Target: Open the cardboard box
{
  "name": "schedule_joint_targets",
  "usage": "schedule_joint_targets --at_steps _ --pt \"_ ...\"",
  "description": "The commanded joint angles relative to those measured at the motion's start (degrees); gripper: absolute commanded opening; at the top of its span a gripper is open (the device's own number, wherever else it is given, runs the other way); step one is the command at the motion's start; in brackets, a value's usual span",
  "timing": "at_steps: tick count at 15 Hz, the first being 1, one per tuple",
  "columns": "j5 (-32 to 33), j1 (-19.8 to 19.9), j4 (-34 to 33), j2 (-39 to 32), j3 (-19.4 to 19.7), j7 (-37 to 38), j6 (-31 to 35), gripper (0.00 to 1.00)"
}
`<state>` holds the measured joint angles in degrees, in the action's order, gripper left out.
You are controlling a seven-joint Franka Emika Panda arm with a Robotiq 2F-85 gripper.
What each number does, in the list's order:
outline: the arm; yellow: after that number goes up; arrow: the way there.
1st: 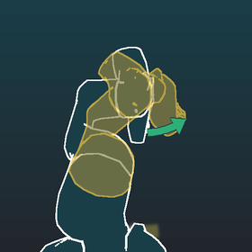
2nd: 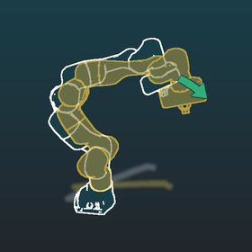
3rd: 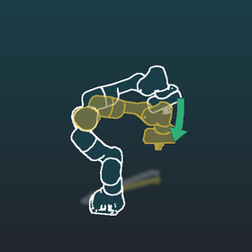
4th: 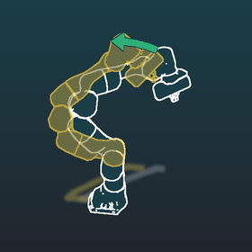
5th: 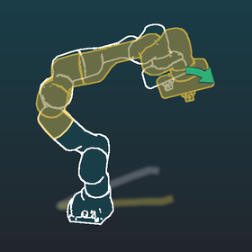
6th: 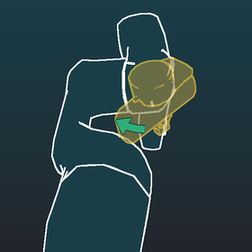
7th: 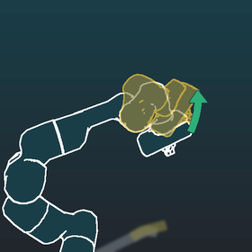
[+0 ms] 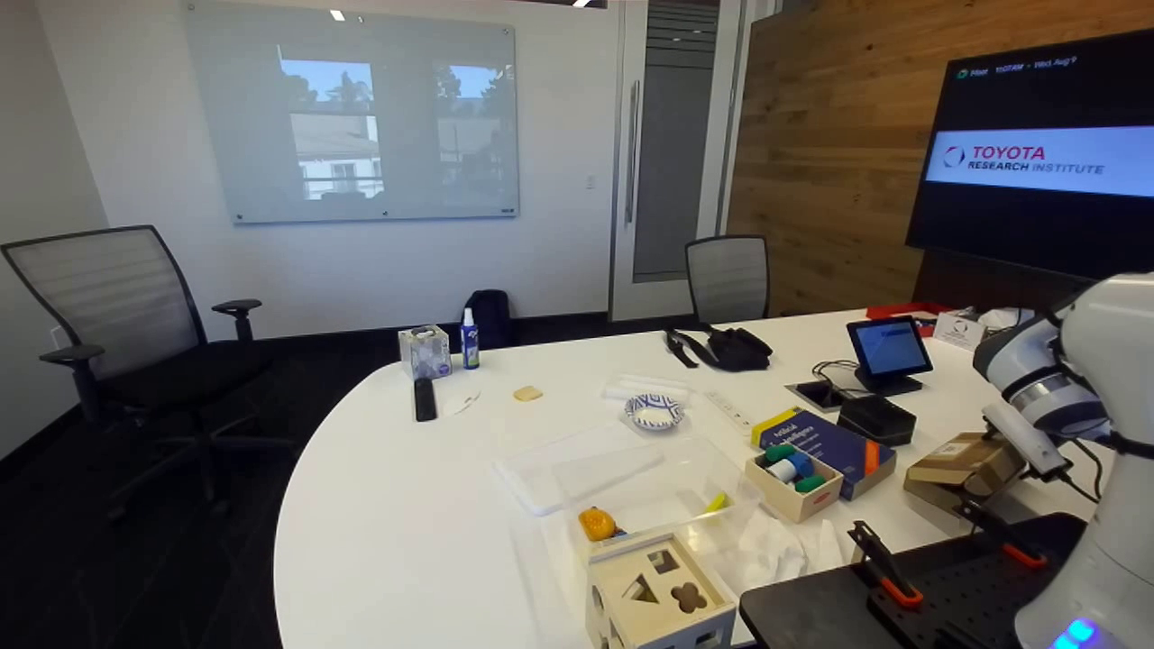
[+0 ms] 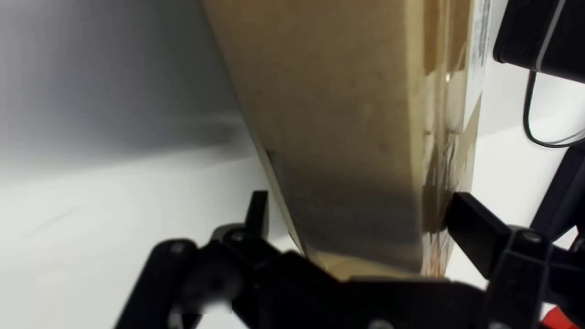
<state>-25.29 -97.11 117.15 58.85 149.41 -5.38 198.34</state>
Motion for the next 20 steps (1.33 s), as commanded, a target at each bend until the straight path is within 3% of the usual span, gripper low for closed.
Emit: schedule_joint_targets --at_steps 1,12,20 --pt "2.70 1.66 1.80 -1.00 -0.60 3.21 -0.01 1.00" --pt "14.78 15.21 1.48 2.70 -13.93 2.98 -0.22 1.00" --pt "19.73 14.70 0.34 9.58 -16.93 1.68 -0.25 1.00"
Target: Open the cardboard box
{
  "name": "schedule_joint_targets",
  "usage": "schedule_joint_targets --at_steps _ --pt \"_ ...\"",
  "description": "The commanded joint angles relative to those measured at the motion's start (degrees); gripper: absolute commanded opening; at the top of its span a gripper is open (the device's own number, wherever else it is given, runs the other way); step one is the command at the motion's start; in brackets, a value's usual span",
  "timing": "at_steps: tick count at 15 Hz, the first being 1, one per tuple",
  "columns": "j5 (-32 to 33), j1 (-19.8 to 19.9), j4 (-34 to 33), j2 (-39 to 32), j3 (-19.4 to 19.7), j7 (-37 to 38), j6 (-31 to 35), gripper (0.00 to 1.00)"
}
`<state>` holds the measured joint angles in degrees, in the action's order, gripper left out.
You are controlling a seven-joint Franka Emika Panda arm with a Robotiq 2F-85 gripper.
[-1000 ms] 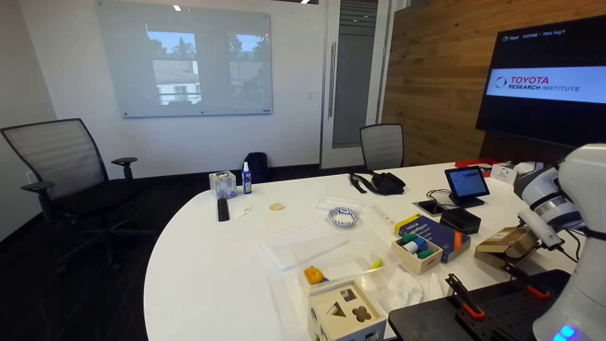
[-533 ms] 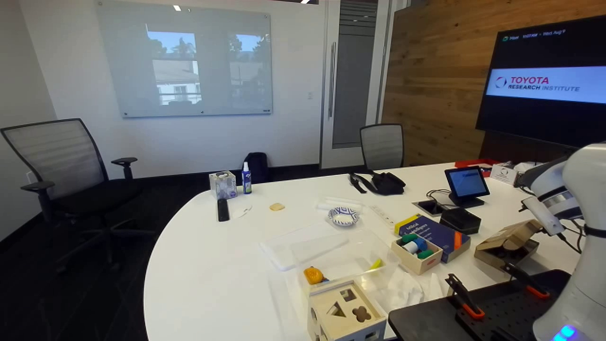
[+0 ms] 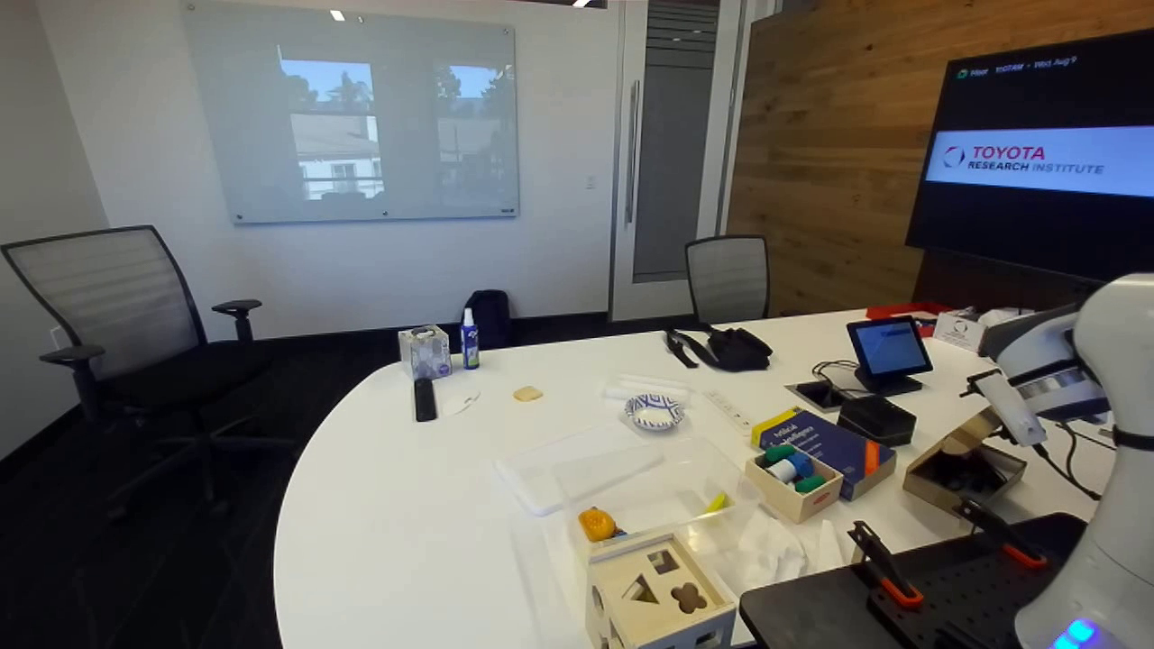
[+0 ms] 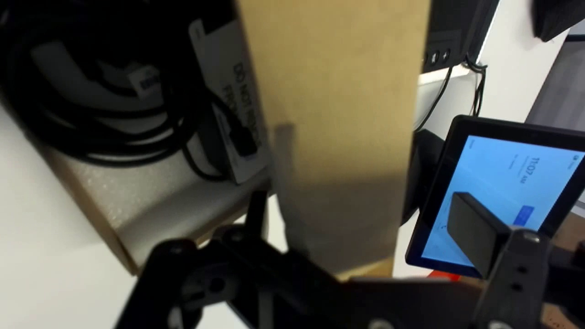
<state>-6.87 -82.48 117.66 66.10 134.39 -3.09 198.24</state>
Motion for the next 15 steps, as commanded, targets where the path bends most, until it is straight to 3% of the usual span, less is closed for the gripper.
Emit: schedule_joint_targets --at_steps 1,7,15 --pt "1.75 0.12 0.11 2.96 -2.75 -0.56 -0.18 1.00" --pt "4.23 0.43 1.01 5.71 -7.27 -1.10 -0.24 1.00" --pt "7.09 -4.41 -3.80 10.36 -4.78 -4.71 -0.19 1.00"
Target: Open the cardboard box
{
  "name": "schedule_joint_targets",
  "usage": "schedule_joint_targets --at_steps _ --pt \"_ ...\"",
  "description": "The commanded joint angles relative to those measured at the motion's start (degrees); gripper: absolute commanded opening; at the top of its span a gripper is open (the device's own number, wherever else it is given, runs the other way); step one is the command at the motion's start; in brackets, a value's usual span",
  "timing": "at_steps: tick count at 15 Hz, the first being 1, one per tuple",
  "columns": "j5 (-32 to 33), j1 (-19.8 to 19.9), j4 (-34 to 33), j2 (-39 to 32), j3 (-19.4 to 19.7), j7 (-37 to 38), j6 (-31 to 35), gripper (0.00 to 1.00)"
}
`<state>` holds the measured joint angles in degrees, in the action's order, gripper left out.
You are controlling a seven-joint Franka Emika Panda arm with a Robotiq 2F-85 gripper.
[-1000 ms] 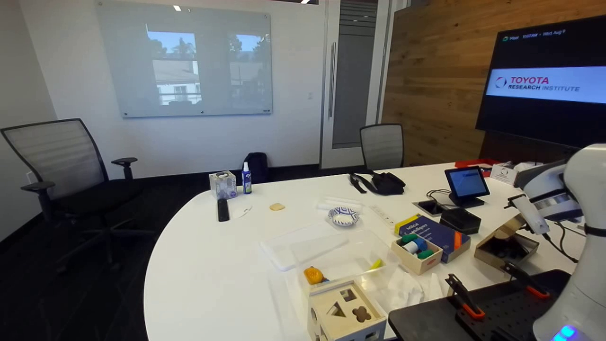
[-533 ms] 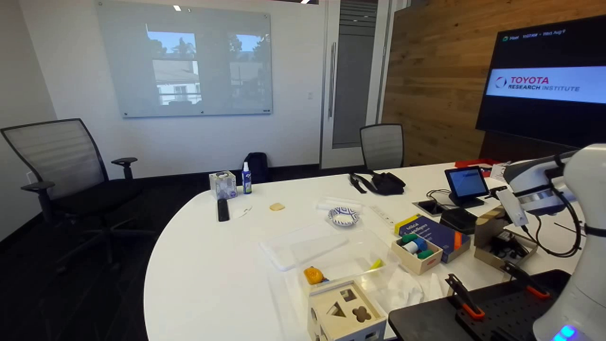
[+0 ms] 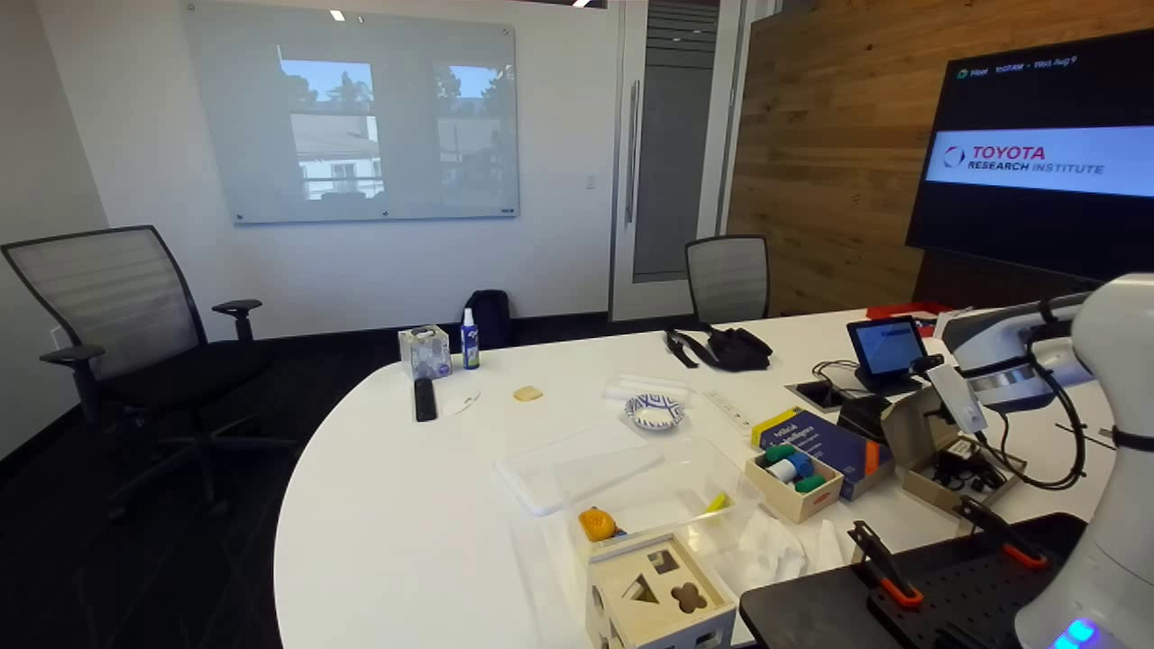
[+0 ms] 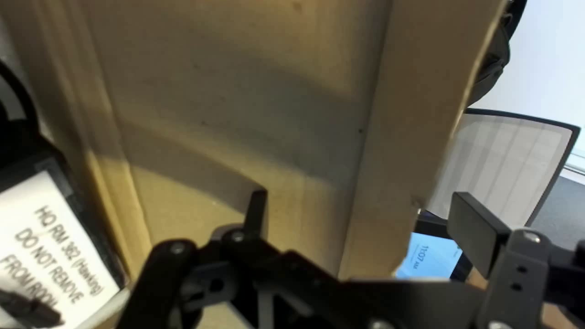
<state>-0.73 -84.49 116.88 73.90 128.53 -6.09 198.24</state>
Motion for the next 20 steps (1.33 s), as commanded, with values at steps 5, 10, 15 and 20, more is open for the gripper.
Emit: schedule_joint_targets --at_steps 5,10,15,20 --pt "0.92 -7.59 -8.48 6.13 3.85 -3.45 -0.16 1.00" --pt "0.42 -12.80 -14.09 8.48 7.89 -3.75 -0.06 1.00" --pt "0.35 -14.50 -14.82 8.31 10.25 -4.04 -0.05 1.00" --pt "-0.27 -12.94 -10.60 5.56 11.11 -3.62 -0.12 1.00"
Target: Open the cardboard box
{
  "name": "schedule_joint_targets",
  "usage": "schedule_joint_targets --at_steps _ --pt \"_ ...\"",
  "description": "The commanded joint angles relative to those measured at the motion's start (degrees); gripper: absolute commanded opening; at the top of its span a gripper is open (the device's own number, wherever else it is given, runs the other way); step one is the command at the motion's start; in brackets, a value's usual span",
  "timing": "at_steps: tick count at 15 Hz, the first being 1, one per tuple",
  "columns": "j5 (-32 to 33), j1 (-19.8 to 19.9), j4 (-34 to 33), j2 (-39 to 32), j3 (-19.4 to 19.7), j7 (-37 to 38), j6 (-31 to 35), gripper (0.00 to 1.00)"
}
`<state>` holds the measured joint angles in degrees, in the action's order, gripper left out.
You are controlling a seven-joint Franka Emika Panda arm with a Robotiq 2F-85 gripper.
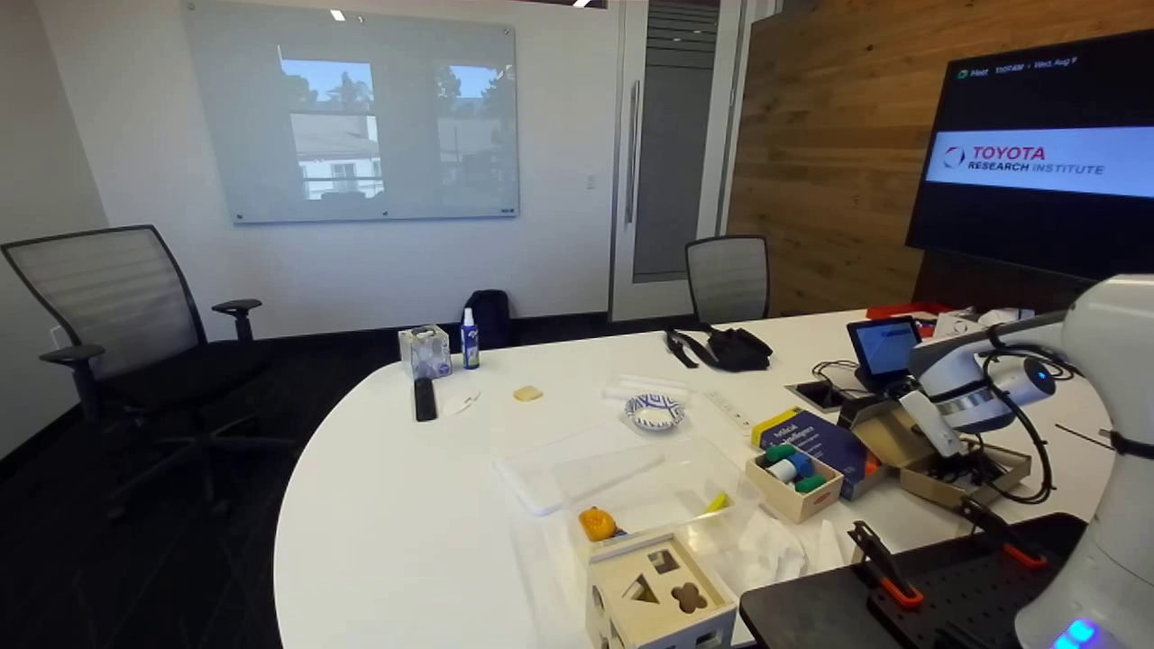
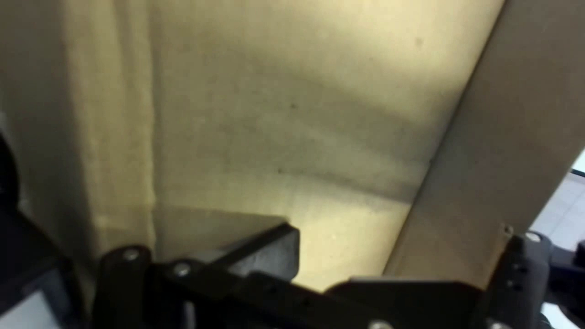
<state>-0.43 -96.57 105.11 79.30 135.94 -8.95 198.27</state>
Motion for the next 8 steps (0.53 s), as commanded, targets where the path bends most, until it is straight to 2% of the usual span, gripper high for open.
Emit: schedule_joint_targets --at_steps 1,4,8 --pt "-0.99 -0.30 2.75 -0.98 3.91 -0.47 -0.17 1.00" --pt "-1.32 1.74 7.32 -5.13 4.17 -0.10 -0.20 1.00" --pt "-1.06 5.67 11.76 -9.60 2.44 0.41 -0.20 1.00"
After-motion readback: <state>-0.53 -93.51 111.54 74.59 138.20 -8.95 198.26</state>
